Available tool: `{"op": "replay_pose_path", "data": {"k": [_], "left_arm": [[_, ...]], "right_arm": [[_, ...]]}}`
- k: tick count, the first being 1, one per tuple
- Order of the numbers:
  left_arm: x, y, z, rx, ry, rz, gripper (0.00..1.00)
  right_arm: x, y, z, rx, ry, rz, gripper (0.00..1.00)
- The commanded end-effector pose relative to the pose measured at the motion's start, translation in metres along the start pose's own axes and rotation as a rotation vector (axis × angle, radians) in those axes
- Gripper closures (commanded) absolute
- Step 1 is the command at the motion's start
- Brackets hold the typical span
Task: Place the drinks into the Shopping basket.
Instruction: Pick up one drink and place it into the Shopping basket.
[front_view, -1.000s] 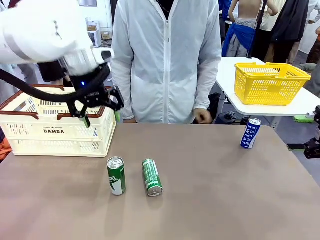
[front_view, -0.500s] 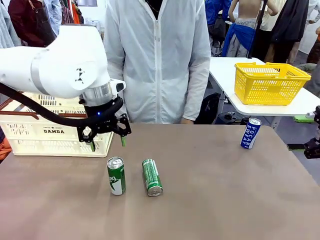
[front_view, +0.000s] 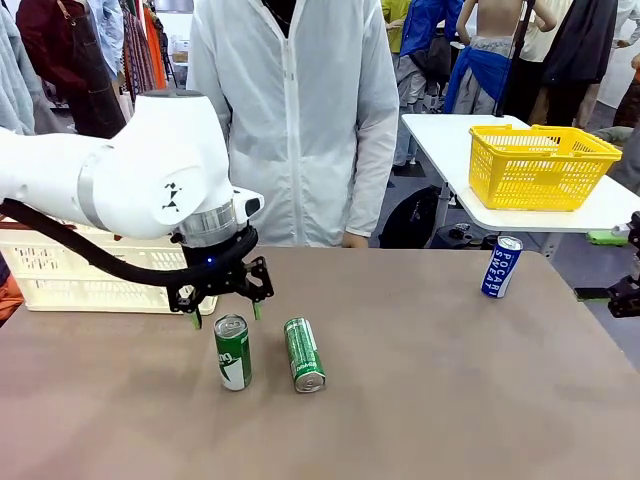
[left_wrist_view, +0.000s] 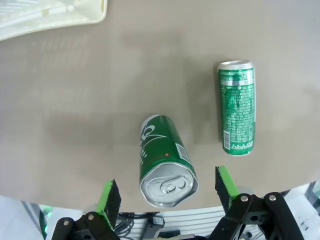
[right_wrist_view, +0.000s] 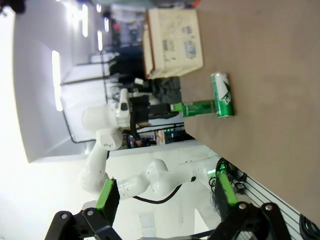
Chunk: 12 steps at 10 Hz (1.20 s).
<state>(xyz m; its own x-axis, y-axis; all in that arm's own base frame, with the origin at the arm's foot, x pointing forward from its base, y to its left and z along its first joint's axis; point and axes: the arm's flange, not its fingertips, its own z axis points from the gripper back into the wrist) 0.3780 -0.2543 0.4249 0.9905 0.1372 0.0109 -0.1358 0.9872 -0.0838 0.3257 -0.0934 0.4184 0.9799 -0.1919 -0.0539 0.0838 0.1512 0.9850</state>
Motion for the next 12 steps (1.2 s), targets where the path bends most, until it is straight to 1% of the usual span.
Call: {"op": "replay_pose_path", "data": {"k": [1, 5, 7, 8, 9, 10, 12], "left_arm": [[0.003, -0.001, -0.011, -0.012, 0.031, -0.028, 0.0], [0.003, -0.01, -0.026, 0.0, 0.103, -0.068, 0.0], [0.004, -0.011, -0.029, 0.009, 0.121, -0.074, 0.0], [0.004, -0.011, -0.028, 0.008, 0.114, -0.074, 0.14], [0.004, -0.012, -0.028, 0.008, 0.093, -0.082, 0.74], [0.004, -0.013, -0.029, 0.026, 0.103, -0.077, 1.0], [0.005, -0.014, -0.03, 0.036, 0.105, -0.075, 1.0]], "right_arm": [[0.001, 0.003, 0.0, 0.018, -0.003, 0.009, 0.0], [0.001, 0.003, 0.0, 0.018, -0.003, 0.009, 0.0], [0.001, 0.003, 0.0, 0.018, -0.003, 0.009, 0.0], [0.001, 0.003, 0.0, 0.018, -0.003, 0.009, 0.0], [0.001, 0.003, 0.0, 0.018, -0.003, 0.009, 0.0], [0.001, 0.003, 0.0, 0.018, -0.003, 0.009, 0.0], [0.001, 0.003, 0.0, 0.018, -0.003, 0.009, 0.0]]}}
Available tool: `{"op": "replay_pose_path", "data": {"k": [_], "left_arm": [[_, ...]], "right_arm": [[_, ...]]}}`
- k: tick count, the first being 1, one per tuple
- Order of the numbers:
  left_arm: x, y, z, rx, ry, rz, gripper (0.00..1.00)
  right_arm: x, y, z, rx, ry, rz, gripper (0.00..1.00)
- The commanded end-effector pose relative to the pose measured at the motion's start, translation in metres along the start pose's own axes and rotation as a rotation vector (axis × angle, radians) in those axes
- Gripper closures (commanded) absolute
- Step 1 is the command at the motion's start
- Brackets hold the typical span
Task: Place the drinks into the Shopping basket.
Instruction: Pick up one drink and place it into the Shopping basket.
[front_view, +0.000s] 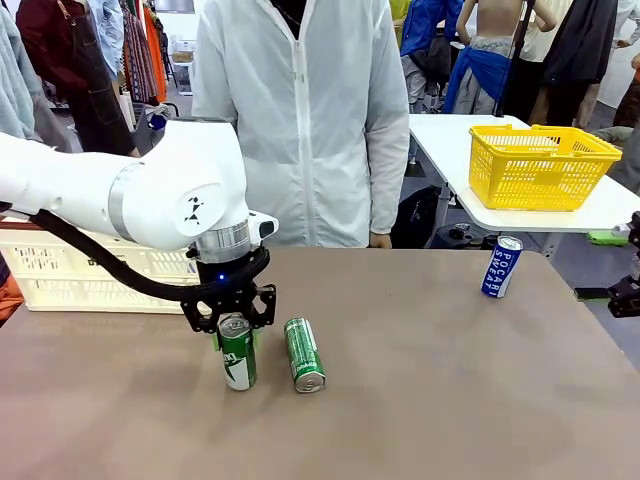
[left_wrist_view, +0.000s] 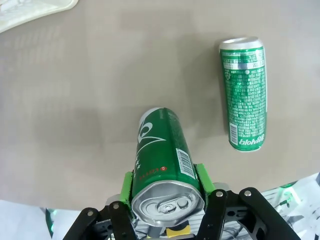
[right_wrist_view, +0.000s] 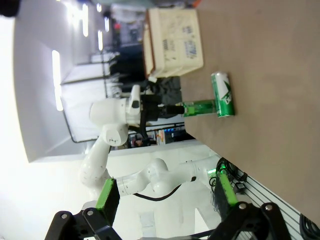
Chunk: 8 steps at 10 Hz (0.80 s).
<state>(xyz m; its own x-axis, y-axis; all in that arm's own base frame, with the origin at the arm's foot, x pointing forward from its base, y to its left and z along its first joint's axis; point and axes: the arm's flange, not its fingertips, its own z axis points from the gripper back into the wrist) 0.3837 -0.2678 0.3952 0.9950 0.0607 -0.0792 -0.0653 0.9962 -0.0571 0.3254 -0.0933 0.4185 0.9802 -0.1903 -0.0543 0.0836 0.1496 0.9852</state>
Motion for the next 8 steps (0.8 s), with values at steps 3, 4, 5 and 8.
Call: {"op": "replay_pose_path", "data": {"k": [3, 4, 5, 8], "left_arm": [[0.003, 0.002, 0.003, 0.011, 0.005, 0.011, 1.0], [0.002, 0.008, 0.01, 0.002, 0.009, 0.003, 1.0], [0.002, 0.023, 0.033, -0.031, 0.002, -0.026, 1.0], [0.002, 0.087, 0.149, -0.061, -0.045, -0.196, 1.0]], "right_arm": [[0.001, 0.003, 0.0, 0.016, -0.005, 0.009, 0.0], [0.001, 0.003, 0.0, 0.016, -0.005, 0.009, 0.0], [0.001, 0.003, 0.0, 0.016, -0.005, 0.009, 0.0], [0.001, 0.003, 0.0, 0.016, -0.005, 0.009, 0.0]]}}
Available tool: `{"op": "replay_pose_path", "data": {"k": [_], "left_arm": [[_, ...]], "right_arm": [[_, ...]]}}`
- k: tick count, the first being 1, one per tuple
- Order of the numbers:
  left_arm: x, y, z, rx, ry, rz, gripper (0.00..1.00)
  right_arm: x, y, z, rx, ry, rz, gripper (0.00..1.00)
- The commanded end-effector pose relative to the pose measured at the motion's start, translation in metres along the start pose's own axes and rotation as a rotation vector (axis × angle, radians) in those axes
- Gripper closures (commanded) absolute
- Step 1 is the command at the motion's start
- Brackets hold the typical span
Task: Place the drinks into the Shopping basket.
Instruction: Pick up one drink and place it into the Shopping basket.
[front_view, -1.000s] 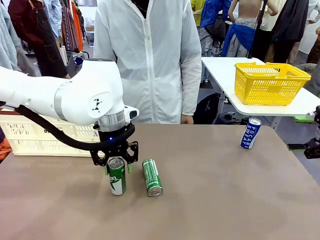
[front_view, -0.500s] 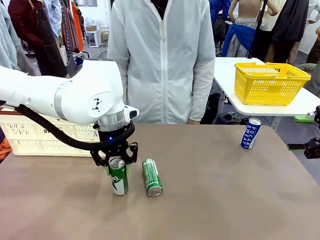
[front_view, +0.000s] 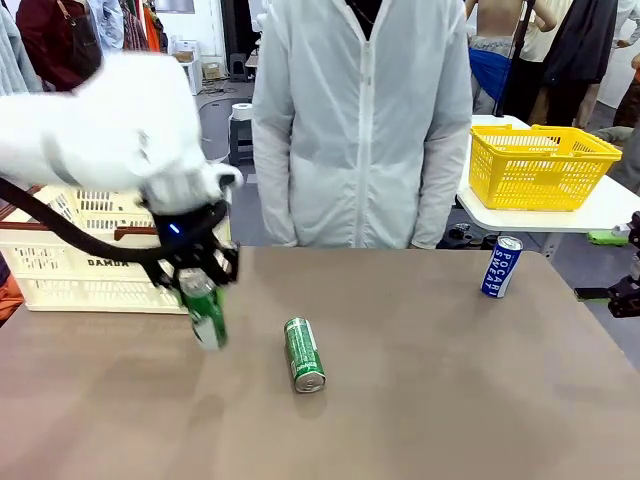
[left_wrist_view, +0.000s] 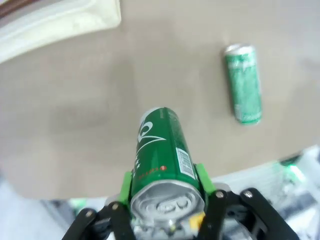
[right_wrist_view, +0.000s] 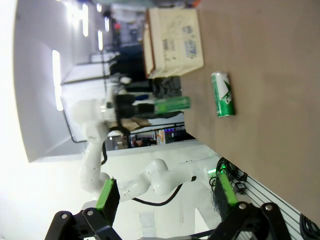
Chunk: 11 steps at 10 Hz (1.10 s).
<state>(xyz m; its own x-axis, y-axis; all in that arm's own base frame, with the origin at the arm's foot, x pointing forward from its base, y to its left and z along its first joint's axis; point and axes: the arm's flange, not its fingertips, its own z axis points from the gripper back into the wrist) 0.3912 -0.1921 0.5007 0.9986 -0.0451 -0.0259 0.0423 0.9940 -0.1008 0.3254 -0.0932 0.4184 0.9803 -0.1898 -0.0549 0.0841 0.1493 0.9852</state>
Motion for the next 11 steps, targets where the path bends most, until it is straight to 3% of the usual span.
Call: {"op": "replay_pose_path", "data": {"k": [1, 2, 3, 4, 5, 6, 10, 11], "left_arm": [[-0.002, 0.032, 0.074, -0.032, 0.01, -0.161, 1.0], [-0.004, 0.046, 0.098, -0.092, 0.047, -0.252, 1.0], [-0.007, 0.057, 0.113, -0.123, 0.061, -0.251, 1.0], [-0.014, 0.065, 0.122, -0.169, 0.078, -0.211, 1.0], [-0.025, 0.065, 0.123, -0.184, 0.094, -0.045, 1.0], [-0.019, 0.066, 0.123, -0.113, 0.035, -0.237, 1.0], [-0.02, 0.064, 0.121, -0.126, 0.062, -0.207, 1.0], [0.018, 0.082, 0.145, -0.128, 0.02, -0.136, 1.0]], "right_arm": [[0.001, 0.003, 0.0, 0.016, -0.006, 0.01, 0.0], [0.001, 0.003, 0.0, 0.016, -0.006, 0.01, 0.0], [0.001, 0.003, 0.0, 0.016, -0.006, 0.01, 0.0], [0.001, 0.003, 0.0, 0.016, -0.006, 0.01, 0.0], [0.001, 0.003, 0.0, 0.016, -0.006, 0.01, 0.0], [0.001, 0.003, 0.0, 0.016, -0.006, 0.01, 0.0], [0.001, 0.003, 0.0, 0.016, -0.006, 0.01, 0.0], [0.001, 0.003, 0.0, 0.016, -0.006, 0.01, 0.0]]}}
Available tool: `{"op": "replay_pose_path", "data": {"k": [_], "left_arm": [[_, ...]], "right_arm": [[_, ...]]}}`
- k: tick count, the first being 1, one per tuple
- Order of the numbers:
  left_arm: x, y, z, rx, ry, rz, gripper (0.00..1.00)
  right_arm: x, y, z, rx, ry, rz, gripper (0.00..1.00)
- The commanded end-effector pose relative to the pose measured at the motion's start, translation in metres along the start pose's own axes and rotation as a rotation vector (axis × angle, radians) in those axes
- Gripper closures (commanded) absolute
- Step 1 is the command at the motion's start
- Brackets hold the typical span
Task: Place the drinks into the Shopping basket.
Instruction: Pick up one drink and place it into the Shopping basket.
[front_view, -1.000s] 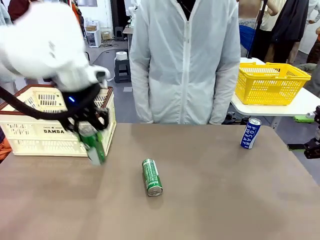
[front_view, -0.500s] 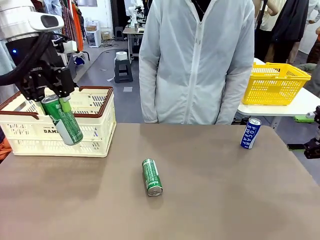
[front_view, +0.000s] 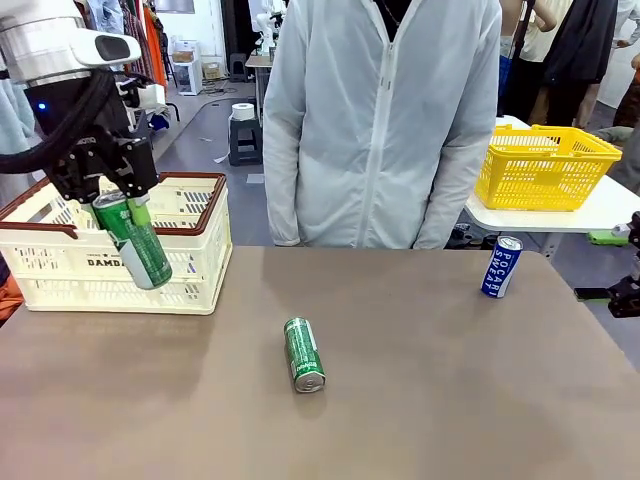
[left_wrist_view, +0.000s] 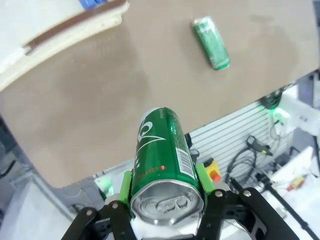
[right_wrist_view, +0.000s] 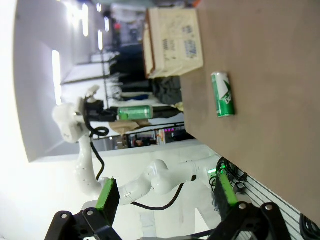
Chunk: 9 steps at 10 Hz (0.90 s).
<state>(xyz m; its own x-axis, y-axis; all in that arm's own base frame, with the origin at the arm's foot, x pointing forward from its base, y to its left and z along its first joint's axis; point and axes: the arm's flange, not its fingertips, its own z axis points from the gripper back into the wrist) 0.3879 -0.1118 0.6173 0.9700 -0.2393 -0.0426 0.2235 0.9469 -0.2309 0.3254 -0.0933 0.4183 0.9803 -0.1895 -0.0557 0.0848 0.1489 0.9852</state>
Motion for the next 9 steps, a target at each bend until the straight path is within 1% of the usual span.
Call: {"op": "replay_pose_path", "data": {"k": [1, 2, 4, 6, 8, 9], "left_arm": [[0.052, 0.032, 0.046, 0.025, -0.104, 0.04, 1.0], [0.073, 0.043, 0.062, 0.074, -0.155, -0.004, 1.0], [0.12, 0.063, 0.075, 0.117, -0.205, 0.055, 1.0], [0.168, 0.086, 0.057, 0.279, -0.226, 0.17, 1.0], [0.212, 0.111, 0.012, 0.289, -0.119, 0.12, 1.0], [0.22, 0.118, -0.01, 0.258, -0.081, 0.11, 1.0]], "right_arm": [[0.001, 0.003, 0.0, 0.016, -0.006, 0.011, 0.0], [0.001, 0.003, 0.0, 0.016, -0.006, 0.011, 0.0], [0.001, 0.003, 0.0, 0.016, -0.006, 0.011, 0.0], [0.001, 0.003, 0.0, 0.016, -0.006, 0.011, 0.0], [0.001, 0.003, 0.0, 0.016, -0.006, 0.011, 0.0], [0.001, 0.003, 0.0, 0.016, -0.006, 0.011, 0.0]]}}
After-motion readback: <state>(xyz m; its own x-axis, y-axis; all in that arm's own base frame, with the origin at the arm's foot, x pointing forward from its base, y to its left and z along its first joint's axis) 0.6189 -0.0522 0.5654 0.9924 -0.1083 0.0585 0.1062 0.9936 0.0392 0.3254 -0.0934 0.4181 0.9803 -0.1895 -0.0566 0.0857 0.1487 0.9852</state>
